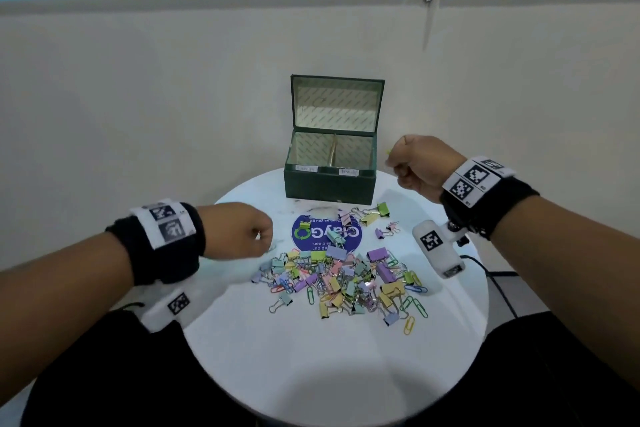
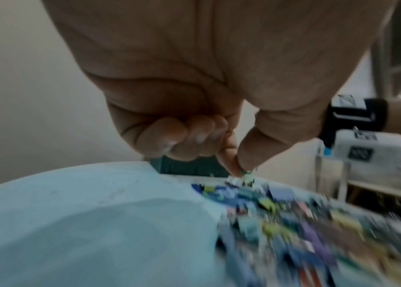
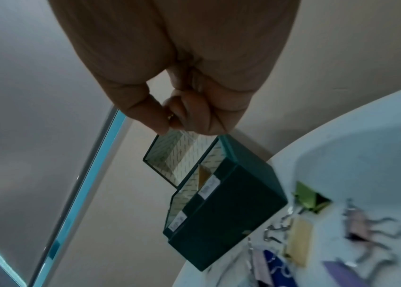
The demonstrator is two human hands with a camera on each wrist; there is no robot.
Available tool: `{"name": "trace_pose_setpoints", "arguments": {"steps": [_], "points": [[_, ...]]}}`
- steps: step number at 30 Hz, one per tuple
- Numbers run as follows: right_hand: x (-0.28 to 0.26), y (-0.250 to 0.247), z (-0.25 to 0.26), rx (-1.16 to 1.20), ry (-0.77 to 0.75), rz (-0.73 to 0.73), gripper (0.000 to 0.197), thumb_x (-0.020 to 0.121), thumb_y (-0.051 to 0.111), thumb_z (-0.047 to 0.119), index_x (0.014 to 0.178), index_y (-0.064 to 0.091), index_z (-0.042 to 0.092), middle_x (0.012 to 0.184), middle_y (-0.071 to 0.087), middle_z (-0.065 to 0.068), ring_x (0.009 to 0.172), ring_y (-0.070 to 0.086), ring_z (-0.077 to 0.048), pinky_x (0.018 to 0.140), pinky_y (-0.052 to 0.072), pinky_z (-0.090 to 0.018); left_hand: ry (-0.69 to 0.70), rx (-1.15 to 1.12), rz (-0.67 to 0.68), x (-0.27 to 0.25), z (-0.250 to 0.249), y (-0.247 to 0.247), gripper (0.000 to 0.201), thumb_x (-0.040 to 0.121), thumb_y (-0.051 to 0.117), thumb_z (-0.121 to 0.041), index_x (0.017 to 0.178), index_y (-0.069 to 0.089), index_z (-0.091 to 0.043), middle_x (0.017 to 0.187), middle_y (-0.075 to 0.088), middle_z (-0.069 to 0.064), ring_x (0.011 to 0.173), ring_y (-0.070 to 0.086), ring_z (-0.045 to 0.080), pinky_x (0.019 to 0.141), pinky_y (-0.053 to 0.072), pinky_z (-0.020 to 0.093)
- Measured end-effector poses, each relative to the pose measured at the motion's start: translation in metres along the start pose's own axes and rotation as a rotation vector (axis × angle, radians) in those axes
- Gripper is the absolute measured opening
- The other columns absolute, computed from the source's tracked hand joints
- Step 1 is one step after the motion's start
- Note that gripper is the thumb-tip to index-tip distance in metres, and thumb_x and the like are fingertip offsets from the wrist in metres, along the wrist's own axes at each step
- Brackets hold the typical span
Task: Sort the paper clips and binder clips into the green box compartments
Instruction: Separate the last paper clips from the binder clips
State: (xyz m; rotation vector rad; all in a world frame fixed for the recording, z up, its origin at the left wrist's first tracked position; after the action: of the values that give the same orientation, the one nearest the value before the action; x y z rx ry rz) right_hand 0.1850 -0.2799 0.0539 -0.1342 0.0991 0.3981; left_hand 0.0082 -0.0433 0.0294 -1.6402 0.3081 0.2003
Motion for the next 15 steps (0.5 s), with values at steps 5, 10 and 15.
{"name": "trace_pose_setpoints", "arguments": {"steps": [5,10,15], "points": [[0.019,0.035,0.029,-0.46,-0.19,-0.04,0.017,0.084,0.06,0.002,0.079,0.051,0.015,0.074,0.057,-0.002,0.062,0.052,-0.015,0.057,0.043,-0.024,0.002,-0.116,-0.142,0.047,-0.005,-0.053,0.017,0.094,0.052,-0.032,0.086,0.062,-0.021,0.086,0.064,-0.009,0.077,0.057,0.013,0.074,0.046,0.028],[0.027,0.061,0.026,-0.915,-0.303,0.044,0.038,0.085,0.063,0.002,0.119,0.062,0.018,0.121,0.065,0.0,0.11,0.063,-0.019,0.095,0.054,-0.036,-0.046,-0.187,-0.323,0.102,-0.028,-0.087,0.026,0.094,0.053,-0.029,0.078,0.062,-0.011,0.079,0.061,0.007,0.071,0.052,0.019,0.066,0.042,0.026],[0.02,0.034,0.019,-0.886,-0.358,0.017,0.056,0.087,0.052,-0.007,0.134,0.054,0.024,0.134,0.06,0.004,0.12,0.059,-0.015,0.102,0.049,-0.033,-0.177,-0.332,-0.358,0.146,-0.035,-0.088,0.021,0.093,0.054,-0.03,0.092,0.07,-0.016,0.096,0.069,0.002,0.087,0.063,0.02,0.08,0.051,0.027]]}}
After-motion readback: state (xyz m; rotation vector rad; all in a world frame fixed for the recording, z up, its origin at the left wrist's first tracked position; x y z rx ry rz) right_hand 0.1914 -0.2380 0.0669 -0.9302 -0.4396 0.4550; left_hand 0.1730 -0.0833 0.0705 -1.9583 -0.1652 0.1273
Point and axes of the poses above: each hand's wrist, its own x-axis towards the middle knuckle, its own y-axis out of the palm, z = x × y, the point moved 6 cm from there along x, towards the middle knuckle
